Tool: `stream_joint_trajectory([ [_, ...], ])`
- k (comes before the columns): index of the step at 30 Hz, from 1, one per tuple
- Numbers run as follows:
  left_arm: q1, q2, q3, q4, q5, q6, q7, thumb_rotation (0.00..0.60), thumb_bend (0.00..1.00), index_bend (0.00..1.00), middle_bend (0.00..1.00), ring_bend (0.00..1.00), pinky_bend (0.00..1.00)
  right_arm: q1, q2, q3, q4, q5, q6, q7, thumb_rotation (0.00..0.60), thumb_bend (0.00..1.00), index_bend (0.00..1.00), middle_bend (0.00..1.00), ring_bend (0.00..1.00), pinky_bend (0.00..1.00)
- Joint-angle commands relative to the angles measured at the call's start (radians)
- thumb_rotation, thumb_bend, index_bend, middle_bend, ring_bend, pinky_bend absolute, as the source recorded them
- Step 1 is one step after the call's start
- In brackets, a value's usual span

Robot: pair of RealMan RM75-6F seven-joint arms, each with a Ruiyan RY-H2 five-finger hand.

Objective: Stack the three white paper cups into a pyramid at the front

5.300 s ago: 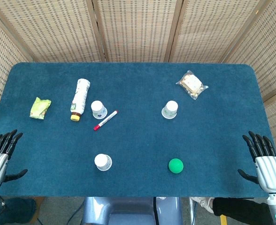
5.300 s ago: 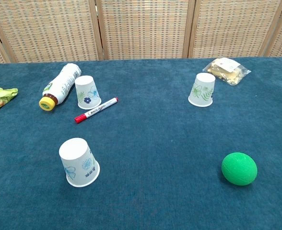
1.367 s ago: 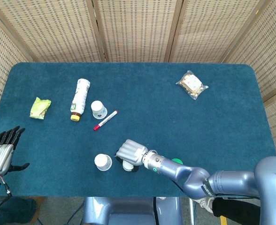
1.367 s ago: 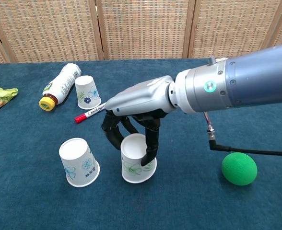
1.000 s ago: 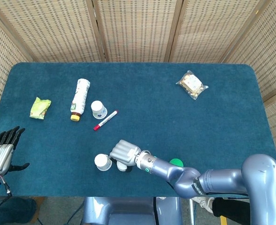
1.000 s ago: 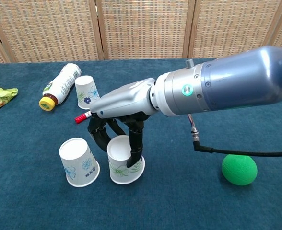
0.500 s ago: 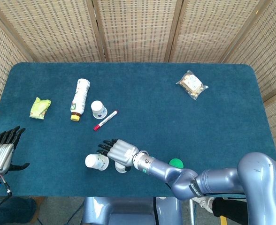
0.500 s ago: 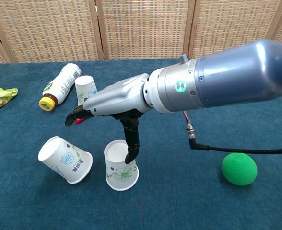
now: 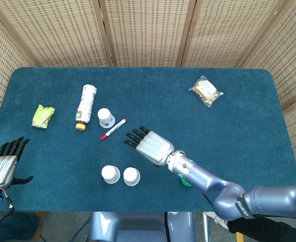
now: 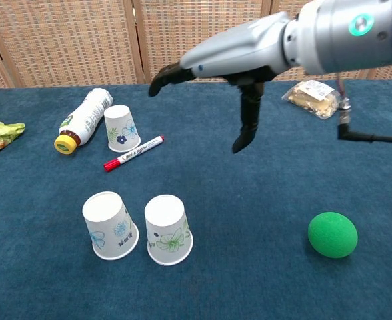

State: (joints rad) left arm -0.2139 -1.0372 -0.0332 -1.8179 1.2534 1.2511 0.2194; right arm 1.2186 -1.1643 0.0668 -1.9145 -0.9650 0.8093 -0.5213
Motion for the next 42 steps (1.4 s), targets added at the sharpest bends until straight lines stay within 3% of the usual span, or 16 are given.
stream_joint_trajectory([
  [1, -0.003, -0.004, 0.000, 0.004, -0.001, -0.004, 0.001, 0.600, 0.04, 0.00, 0.00, 0.00, 0.00, -0.098, 0.112, -0.039, -0.038, -0.078, 0.085, 0.039, 0.600, 0.00, 0.00, 0.00, 0.01, 0.05],
  [4, -0.010, -0.009, -0.006, 0.012, -0.004, -0.010, 0.002, 0.600, 0.04, 0.00, 0.00, 0.00, 0.00, -0.203, 0.176, -0.077, -0.002, -0.186, 0.191, 0.090, 0.600, 0.00, 0.00, 0.00, 0.00, 0.00],
  [8, -0.044, -0.026, -0.037, 0.038, 0.002, -0.023, 0.001, 0.600, 0.04, 0.00, 0.00, 0.00, 0.00, -0.353, 0.193, -0.124, 0.141, -0.317, 0.342, 0.228, 0.600, 0.00, 0.00, 0.00, 0.00, 0.00],
  [15, -0.228, -0.101, -0.147, 0.145, 0.083, -0.160, -0.105, 0.600, 0.04, 0.00, 0.00, 0.00, 0.00, -0.628, 0.083, -0.166, 0.447, -0.359, 0.562, 0.559, 0.600, 0.00, 0.03, 0.00, 0.00, 0.00],
  [20, -0.374, -0.148, -0.202, 0.207, 0.010, -0.306, 0.029, 0.600, 0.04, 0.00, 0.00, 0.00, 0.00, -0.734, 0.046, -0.181, 0.458, -0.387, 0.631, 0.647, 0.600, 0.00, 0.04, 0.00, 0.00, 0.00],
  [23, -0.477, -0.190, -0.232, 0.244, -0.104, -0.412, 0.151, 0.600, 0.04, 0.00, 0.00, 0.00, 0.00, -0.796, 0.028, -0.194, 0.435, -0.407, 0.683, 0.637, 0.600, 0.00, 0.04, 0.00, 0.00, 0.00],
  [28, -0.622, -0.317, -0.260, 0.381, -0.246, -0.480, 0.284, 0.600, 0.04, 0.00, 0.00, 0.00, 0.00, -0.856, 0.014, -0.208, 0.416, -0.431, 0.694, 0.587, 0.600, 0.00, 0.04, 0.00, 0.00, 0.00],
  [32, -0.742, -0.465, -0.271, 0.617, -0.342, -0.586, 0.287, 0.600, 0.04, 0.00, 0.00, 0.00, 0.00, -0.875, 0.018, -0.199, 0.408, -0.423, 0.661, 0.558, 0.600, 0.00, 0.04, 0.00, 0.00, 0.00],
  [42, -0.844, -0.608, -0.244, 0.909, -0.432, -0.785, 0.190, 0.600, 0.04, 0.02, 0.00, 0.00, 0.04, -0.908, 0.025, -0.154, 0.412, -0.423, 0.634, 0.529, 0.600, 0.00, 0.04, 0.00, 0.00, 0.00],
])
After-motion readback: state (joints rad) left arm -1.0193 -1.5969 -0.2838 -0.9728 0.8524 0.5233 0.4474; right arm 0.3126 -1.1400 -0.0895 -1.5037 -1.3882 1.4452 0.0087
